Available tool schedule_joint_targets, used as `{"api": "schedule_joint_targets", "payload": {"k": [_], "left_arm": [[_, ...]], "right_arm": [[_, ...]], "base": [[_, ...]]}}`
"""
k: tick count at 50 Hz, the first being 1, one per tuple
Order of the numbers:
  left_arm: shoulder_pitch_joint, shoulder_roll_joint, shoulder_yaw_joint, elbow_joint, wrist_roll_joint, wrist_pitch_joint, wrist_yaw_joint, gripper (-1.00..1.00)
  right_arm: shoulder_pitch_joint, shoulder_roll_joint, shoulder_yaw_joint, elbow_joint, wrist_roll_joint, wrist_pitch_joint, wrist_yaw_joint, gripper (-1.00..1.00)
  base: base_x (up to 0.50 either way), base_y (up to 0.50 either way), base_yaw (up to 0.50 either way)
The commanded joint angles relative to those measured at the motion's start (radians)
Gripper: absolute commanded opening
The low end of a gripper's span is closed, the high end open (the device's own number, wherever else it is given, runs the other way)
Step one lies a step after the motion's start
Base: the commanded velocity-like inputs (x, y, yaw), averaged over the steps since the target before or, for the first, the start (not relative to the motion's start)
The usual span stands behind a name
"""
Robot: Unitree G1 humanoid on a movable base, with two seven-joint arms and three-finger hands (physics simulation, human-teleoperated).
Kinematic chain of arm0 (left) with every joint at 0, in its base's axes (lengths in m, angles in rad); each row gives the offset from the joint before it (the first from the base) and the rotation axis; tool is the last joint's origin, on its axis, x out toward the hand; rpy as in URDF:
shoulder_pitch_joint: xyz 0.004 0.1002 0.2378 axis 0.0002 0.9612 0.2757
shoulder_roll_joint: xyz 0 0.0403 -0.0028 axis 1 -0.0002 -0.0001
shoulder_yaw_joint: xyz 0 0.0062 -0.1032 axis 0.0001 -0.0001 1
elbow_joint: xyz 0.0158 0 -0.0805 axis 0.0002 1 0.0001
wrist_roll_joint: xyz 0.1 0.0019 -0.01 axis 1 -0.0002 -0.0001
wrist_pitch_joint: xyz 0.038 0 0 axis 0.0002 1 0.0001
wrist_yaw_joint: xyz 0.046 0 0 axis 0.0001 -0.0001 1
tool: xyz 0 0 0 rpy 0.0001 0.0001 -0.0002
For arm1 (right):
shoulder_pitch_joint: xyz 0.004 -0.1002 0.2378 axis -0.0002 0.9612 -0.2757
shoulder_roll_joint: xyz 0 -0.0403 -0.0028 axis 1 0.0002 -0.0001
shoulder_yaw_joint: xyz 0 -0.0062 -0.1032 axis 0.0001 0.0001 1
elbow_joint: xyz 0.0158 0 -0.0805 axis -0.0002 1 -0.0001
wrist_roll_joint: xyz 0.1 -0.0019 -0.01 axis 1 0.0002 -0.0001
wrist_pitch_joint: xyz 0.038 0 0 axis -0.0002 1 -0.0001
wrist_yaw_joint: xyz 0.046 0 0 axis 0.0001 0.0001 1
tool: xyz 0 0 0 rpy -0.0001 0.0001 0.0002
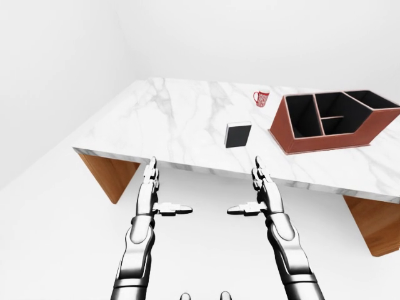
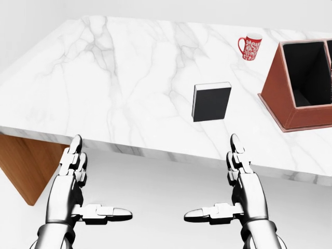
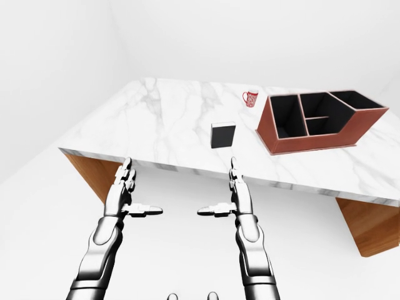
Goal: Pick up the book and place it in the left compartment of the caddy.
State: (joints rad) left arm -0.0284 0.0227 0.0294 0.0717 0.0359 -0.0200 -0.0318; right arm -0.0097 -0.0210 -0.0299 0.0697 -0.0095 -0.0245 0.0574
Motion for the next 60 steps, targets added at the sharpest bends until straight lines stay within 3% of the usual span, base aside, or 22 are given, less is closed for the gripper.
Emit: {"api": "schedule_joint_targets", "payload": {"k": [1, 3, 7, 12, 31, 35, 40, 43, 44, 47, 48, 60], "left_arm": [[0.002, -0.001, -0.001, -0.006, 0.000, 0.004, 0.000, 1.00], [0.001, -0.001, -0.002, -0.007, 0.000, 0.007, 0.001, 1.00], [-0.013, 0.003, 0.006, 0.038, -0.005, -0.023, -0.003, 1.00], [-0.005, 0.000, 0.000, 0.011, -0.003, 0.001, -0.002, 1.00], [0.005, -0.003, -0.005, -0.017, 0.001, 0.018, 0.002, 1.00], [0.005, -0.003, -0.005, -0.016, 0.002, 0.016, 0.002, 1.00], [0.005, -0.003, -0.007, -0.022, 0.004, 0.023, 0.003, 1.00], [0.004, -0.003, -0.006, -0.020, 0.004, 0.023, 0.003, 1.00], [0.001, -0.001, -0.003, 0.000, 0.003, 0.006, 0.002, 1.00], [0.005, -0.003, -0.005, -0.017, 0.004, 0.018, 0.003, 1.00], [0.000, 0.000, -0.002, 0.003, 0.002, 0.004, 0.001, 1.00], [-0.007, 0.001, 0.002, 0.024, -0.002, -0.006, -0.001, 1.00]], "right_arm": [[0.000, 0.000, -0.001, 0.005, 0.001, -0.003, 0.001, 1.00], [-0.001, 0.000, 0.000, 0.004, 0.001, -0.001, 0.000, 1.00], [-0.005, 0.000, -0.001, 0.011, 0.000, -0.004, -0.001, 1.00], [-0.006, -0.001, -0.001, 0.009, 0.001, -0.001, -0.001, 1.00], [-0.007, 0.000, -0.002, 0.006, -0.004, 0.012, -0.012, 1.00], [-0.004, 0.001, -0.001, -0.010, -0.003, 0.033, -0.014, 1.00], [-0.010, -0.001, -0.003, 0.007, -0.002, 0.026, -0.014, 1.00], [-0.012, -0.001, -0.003, 0.010, -0.003, 0.025, -0.016, 1.00], [-0.011, 0.000, -0.002, 0.006, -0.004, 0.030, -0.017, 1.00], [-0.015, -0.001, -0.003, 0.017, -0.004, 0.023, -0.017, 1.00], [-0.016, -0.001, -0.003, 0.025, -0.004, 0.016, -0.016, 1.00], [-0.019, 0.000, -0.003, 0.024, -0.003, 0.025, -0.025, 1.00]], "base": [[0.00, 0.00, 0.25], [0.00, 0.00, 0.25], [0.00, 0.00, 0.25], [0.00, 0.00, 0.25], [0.00, 0.00, 0.03], [0.00, 0.00, 0.00], [0.00, 0.00, 0.00], [0.00, 0.00, 0.00], [0.00, 0.00, 0.00], [0.00, 0.00, 0.00], [0.00, 0.00, 0.00], [0.00, -0.01, 0.00]]}}
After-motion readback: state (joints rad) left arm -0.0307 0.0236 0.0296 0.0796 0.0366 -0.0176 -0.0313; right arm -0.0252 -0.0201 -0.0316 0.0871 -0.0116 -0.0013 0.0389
